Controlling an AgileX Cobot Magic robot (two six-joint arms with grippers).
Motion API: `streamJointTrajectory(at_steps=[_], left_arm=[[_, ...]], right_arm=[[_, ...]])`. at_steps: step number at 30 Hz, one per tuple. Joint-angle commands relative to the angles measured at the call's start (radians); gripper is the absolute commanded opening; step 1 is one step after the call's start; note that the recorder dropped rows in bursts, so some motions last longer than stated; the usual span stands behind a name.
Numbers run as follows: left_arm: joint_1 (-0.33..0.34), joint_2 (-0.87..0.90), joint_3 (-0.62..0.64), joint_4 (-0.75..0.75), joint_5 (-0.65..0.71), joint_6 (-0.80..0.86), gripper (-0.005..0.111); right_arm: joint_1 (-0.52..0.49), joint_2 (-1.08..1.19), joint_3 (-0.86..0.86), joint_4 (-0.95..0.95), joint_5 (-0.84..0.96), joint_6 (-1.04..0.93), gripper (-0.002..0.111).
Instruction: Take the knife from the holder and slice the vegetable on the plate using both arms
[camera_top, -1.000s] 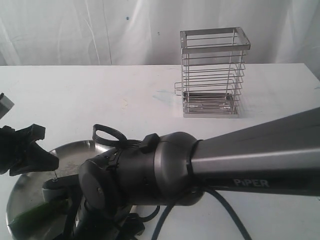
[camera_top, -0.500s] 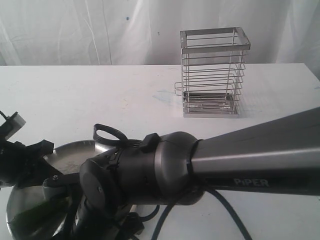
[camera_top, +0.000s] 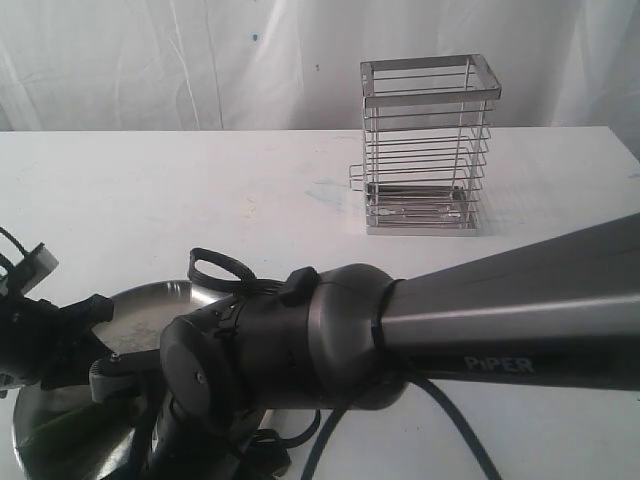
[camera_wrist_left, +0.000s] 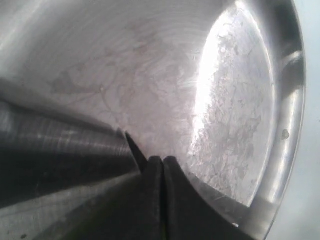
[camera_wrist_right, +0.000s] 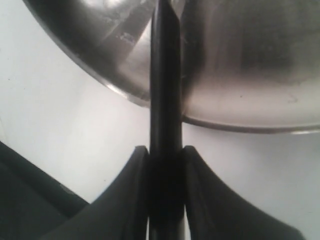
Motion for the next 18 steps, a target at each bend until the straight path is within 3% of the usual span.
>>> streamJointTrajectory(at_steps=[1,9,18], left_arm=[[0.000,0.043,0.010,0.014,-0.051,0.012,0.000],[0.000,0.063,0.005,0.005,-0.061,0.012,0.000],[0.005,-0.023,-0.094,0.012,0.073,0.004,0.000]], right_arm=[[-0.002,-0.007,0.002,0.004,0.017,-0.023,0.015],[-0.002,-0.007,0.002,0.006,0.083,-0.019,0.015],[-0.002,-0.007,0.002,0.004,0.084,-0.019,0.015]])
